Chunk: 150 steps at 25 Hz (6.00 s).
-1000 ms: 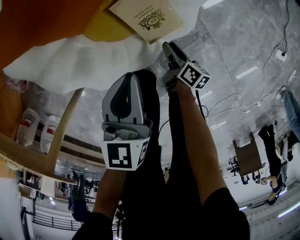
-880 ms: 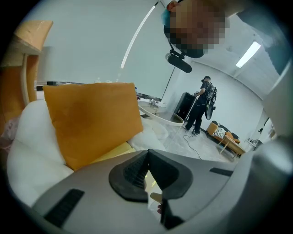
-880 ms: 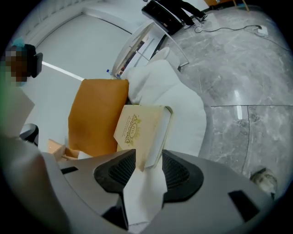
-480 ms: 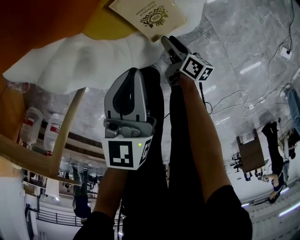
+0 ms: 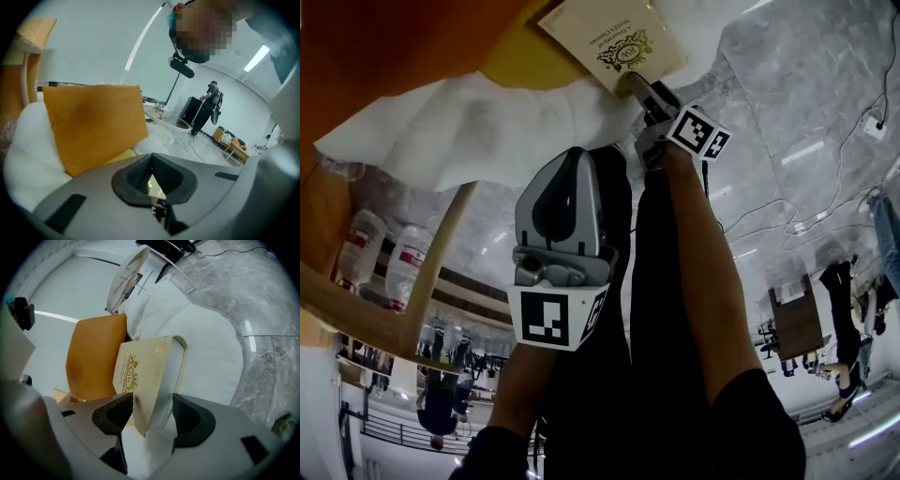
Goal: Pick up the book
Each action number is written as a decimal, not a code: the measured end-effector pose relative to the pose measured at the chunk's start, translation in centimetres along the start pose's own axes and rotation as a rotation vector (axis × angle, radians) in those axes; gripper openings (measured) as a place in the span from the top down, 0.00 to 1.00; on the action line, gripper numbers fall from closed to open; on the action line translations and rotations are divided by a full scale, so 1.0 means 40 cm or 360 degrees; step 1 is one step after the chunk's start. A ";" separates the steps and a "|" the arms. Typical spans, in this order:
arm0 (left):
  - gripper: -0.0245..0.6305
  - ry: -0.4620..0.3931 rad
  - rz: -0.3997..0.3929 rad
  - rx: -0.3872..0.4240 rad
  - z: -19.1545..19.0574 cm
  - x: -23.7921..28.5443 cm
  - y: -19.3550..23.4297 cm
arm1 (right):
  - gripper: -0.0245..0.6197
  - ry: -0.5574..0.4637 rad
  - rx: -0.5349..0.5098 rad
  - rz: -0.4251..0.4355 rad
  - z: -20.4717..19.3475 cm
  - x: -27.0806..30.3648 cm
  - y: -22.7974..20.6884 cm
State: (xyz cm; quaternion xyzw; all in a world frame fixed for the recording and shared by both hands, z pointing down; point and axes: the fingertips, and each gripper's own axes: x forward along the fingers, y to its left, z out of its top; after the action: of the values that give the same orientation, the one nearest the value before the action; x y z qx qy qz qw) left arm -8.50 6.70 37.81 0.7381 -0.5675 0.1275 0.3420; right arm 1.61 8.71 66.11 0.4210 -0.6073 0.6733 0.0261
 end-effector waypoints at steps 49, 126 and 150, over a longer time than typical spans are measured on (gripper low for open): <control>0.95 -0.0091 -0.0066 -0.0083 0.085 -0.032 -0.083 | 0.77 -0.0066 -0.1057 -0.0245 0.176 -0.152 0.188; 0.95 -0.0304 -0.0072 -0.0036 0.375 -0.547 -0.349 | 0.95 0.0240 -0.1854 -0.0549 0.055 -0.815 0.747; 0.95 -0.0520 -0.0103 0.0160 0.585 -0.872 -0.641 | 0.95 0.0158 -0.1960 -0.0399 0.039 -1.269 1.059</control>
State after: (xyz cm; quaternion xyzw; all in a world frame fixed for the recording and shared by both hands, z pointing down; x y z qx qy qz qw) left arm -0.73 20.80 -8.71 0.7829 -0.5845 0.0230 0.2119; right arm 12.02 20.51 1.87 0.3651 -0.8277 0.2106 0.3706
